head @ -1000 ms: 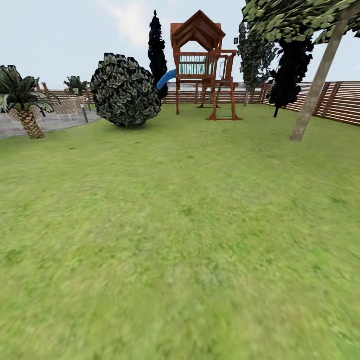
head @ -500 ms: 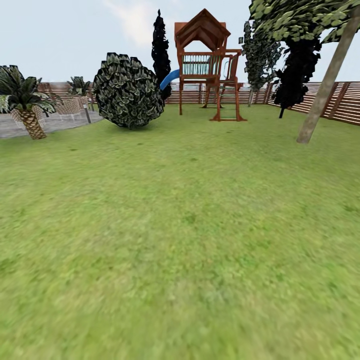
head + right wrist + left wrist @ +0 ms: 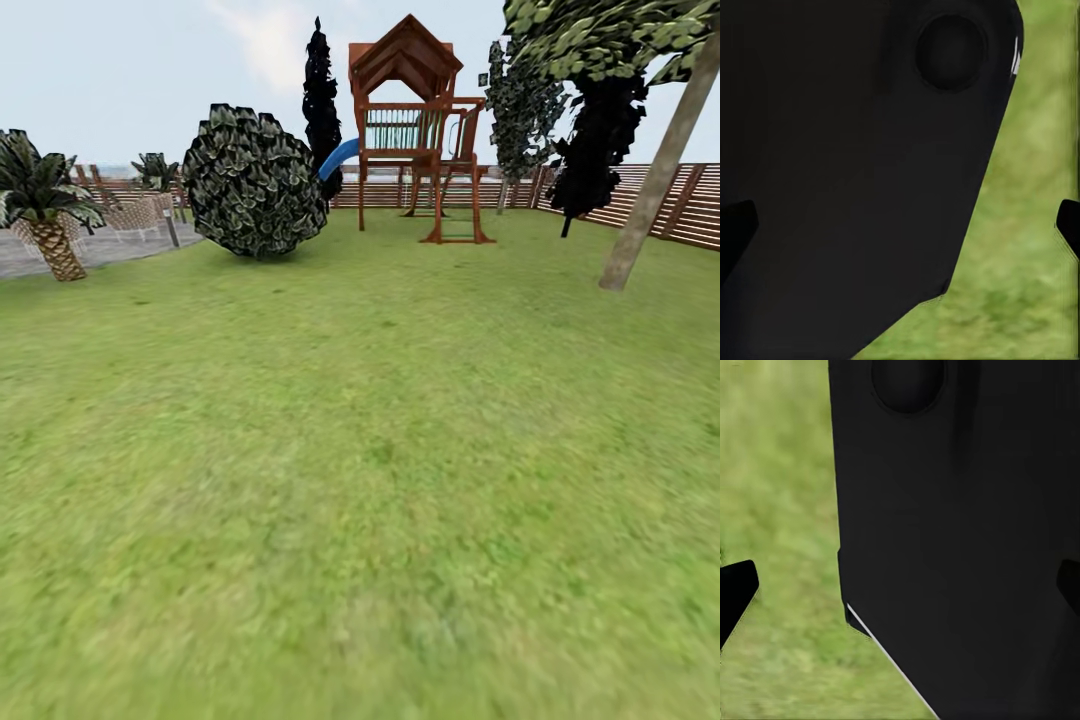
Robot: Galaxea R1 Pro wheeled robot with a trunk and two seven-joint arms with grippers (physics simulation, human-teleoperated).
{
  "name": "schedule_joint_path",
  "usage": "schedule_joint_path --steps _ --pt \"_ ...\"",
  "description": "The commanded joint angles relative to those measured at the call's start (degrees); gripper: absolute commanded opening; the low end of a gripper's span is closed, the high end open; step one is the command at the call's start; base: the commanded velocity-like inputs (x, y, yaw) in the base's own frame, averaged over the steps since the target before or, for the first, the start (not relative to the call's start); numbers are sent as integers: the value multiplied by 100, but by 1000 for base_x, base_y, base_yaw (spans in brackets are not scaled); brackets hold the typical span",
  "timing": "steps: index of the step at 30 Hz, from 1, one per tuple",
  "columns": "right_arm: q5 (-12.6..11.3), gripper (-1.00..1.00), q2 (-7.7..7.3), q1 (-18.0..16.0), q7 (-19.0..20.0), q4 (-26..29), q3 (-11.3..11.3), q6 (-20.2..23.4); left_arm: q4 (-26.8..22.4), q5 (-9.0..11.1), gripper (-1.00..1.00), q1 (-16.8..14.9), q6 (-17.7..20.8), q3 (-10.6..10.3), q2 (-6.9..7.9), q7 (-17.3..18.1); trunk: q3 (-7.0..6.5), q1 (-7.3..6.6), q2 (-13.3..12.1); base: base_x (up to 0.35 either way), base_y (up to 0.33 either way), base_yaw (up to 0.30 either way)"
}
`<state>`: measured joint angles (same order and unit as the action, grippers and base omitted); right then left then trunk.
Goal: Take the three Easter eggs out of the wicker basket on the lawn in the garden, then place them on the lawn next to a single tree (choose any tree) so that all three eggs are next to the same tree and none are left in the basket.
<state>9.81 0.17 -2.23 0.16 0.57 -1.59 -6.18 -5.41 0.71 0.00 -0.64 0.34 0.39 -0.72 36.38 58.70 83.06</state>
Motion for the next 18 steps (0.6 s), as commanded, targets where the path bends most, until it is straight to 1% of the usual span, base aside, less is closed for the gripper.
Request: schedule_joint_path --steps 1,7,13,18 --pt "21 100 0 -2 2 -4 -14 -15 -3 8 100 0 -7 2 0 -7 4 3 2 323 0 0" --pt "20 100 -23 -4 2 -4 -15 -15 -3 8 100 0 -7 2 4 -7 4 3 2 323 0 0" --pt "21 100 -2 -5 2 -4 -12 -15 -3 7 100 0 -7 2 4 -7 4 3 2 323 0 0" --pt "21 100 -15 -4 2 -4 -17 -15 -3 8 100 0 -7 1 5 -7 4 3 2 323 0 0"
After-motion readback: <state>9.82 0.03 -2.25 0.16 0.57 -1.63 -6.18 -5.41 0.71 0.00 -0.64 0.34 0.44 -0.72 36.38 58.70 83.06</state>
